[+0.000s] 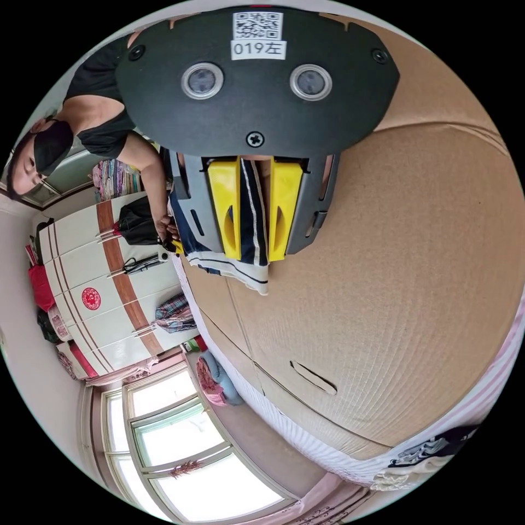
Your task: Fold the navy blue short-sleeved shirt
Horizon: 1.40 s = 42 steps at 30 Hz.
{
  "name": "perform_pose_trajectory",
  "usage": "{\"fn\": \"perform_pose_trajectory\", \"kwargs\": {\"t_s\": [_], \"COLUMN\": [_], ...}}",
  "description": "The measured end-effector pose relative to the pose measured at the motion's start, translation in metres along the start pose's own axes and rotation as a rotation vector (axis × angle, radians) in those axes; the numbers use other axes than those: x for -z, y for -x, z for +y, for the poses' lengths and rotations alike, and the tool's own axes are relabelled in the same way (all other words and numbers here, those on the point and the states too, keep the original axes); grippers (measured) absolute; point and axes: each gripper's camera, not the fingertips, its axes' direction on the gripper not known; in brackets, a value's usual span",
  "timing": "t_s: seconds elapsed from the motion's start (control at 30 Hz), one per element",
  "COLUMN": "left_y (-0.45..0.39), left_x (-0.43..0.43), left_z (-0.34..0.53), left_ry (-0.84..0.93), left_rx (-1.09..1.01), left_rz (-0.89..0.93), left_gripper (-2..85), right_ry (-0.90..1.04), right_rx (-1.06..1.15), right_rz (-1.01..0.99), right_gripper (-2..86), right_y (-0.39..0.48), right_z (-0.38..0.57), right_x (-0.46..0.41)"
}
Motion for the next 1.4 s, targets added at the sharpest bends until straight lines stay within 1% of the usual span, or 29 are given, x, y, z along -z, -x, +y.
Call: {"fn": "perform_pose_trajectory", "kwargs": {"t_s": [0.1, 0.3, 0.4, 0.5, 0.6, 0.73, 0.9, 1.03, 1.13, 1.27, 1.33, 1.4], "left_y": [-0.003, -0.011, -0.012, -0.011, -0.009, -0.010, -0.011, -0.013, -0.018, -0.031, -0.033, -0.030], "left_x": [-0.005, -0.008, -0.010, -0.010, -0.011, -0.011, -0.013, -0.016, -0.014, 0.001, 0.004, 0.001], "left_z": [-0.002, -0.003, -0.002, -0.001, 0.000, 0.002, 0.003, 0.004, 0.007, 0.012, 0.014, 0.015], "left_ry": [0.010, 0.011, 0.007, 0.004, 0.000, -0.002, 0.000, 0.014, -0.007, -0.089, -0.120, -0.099], "left_rx": [-0.008, -0.021, -0.017, -0.012, -0.002, -0.002, -0.004, -0.012, -0.041, -0.098, -0.108, -0.088], "left_rz": [-0.038, -0.090, -0.094, -0.082, -0.061, -0.066, -0.061, -0.048, -0.055, -0.114, -0.102, -0.126], "left_gripper": [2.6, 1.2, 1.1, 1.1, 1.0, 1.0, 1.0, 1.1, 1.0, 0.9, 1.0, 1.1], "right_ry": [0.024, -0.021, -0.027, -0.017, -0.009, -0.041, -0.046, 0.003, -0.036, -0.116, -0.132, -0.122], "right_rx": [0.017, 0.041, 0.023, 0.009, 0.008, 0.000, 0.023, 0.044, 0.089, 0.182, 0.189, 0.162], "right_rz": [0.002, 0.099, 0.099, 0.163, 0.215, 0.211, 0.220, 0.189, 0.216, 0.233, 0.232, 0.245], "right_gripper": [7.2, 8.0, 6.9, 5.5, 6.6, 8.6, 8.2, 4.0, 1.9, 0.6, 0.4, 0.5], "right_y": [0.001, 0.017, 0.019, 0.028, 0.036, 0.036, 0.041, 0.042, 0.055, 0.081, 0.084, 0.077], "right_z": [-0.006, -0.006, -0.007, -0.005, -0.004, -0.003, -0.003, -0.001, 0.003, 0.011, 0.014, 0.015], "right_x": [-0.001, 0.005, -0.002, 0.001, 0.004, 0.000, -0.015, -0.030, -0.029, -0.016, -0.013, -0.016]}}
